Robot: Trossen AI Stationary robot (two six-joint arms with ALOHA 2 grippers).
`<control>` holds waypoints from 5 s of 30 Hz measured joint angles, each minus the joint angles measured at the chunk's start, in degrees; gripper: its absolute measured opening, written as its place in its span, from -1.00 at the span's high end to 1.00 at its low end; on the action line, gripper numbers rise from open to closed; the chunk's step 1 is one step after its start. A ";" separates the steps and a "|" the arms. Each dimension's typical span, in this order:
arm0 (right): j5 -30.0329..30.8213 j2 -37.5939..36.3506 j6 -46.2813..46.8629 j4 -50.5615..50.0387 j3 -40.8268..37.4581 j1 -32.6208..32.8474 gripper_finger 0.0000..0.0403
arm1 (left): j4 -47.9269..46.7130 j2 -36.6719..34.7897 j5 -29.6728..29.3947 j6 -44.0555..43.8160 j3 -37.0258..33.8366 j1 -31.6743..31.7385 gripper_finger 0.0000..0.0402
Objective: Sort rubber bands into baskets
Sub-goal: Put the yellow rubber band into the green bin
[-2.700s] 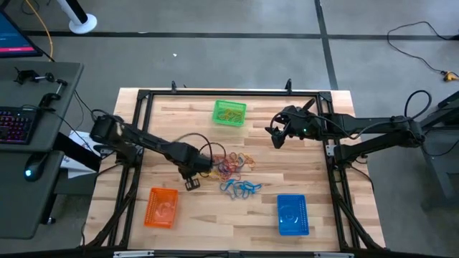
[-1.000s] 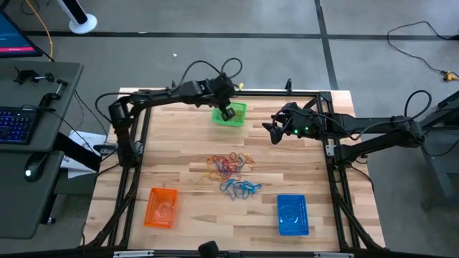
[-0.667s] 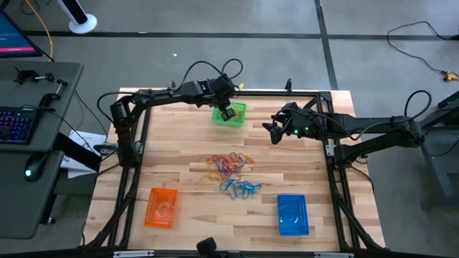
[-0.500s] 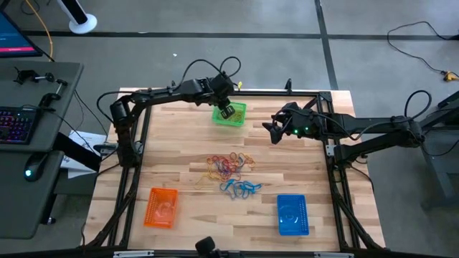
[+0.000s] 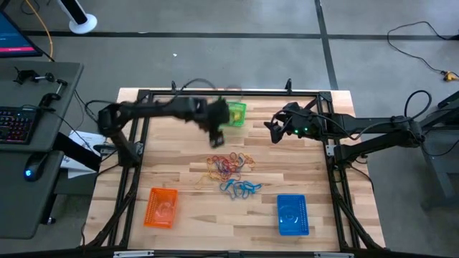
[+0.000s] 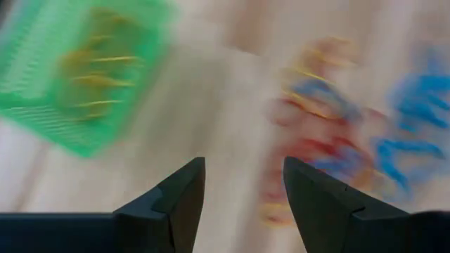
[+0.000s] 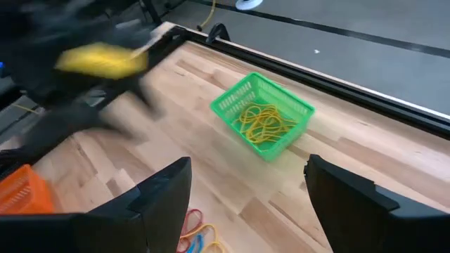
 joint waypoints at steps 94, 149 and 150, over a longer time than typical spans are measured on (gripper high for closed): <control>-2.86 5.25 0.02 14.15 0.00 -0.02 -0.32 | 4.79 -14.34 -6.64 2.39 -4.39 1.21 1.00; -6.09 5.21 1.48 20.11 0.00 0.11 -0.32 | 19.90 9.46 -7.86 10.77 1.37 14.49 0.64; -6.09 5.22 1.49 20.11 -0.01 0.11 -0.32 | 19.88 9.46 -7.86 10.75 1.46 14.49 0.56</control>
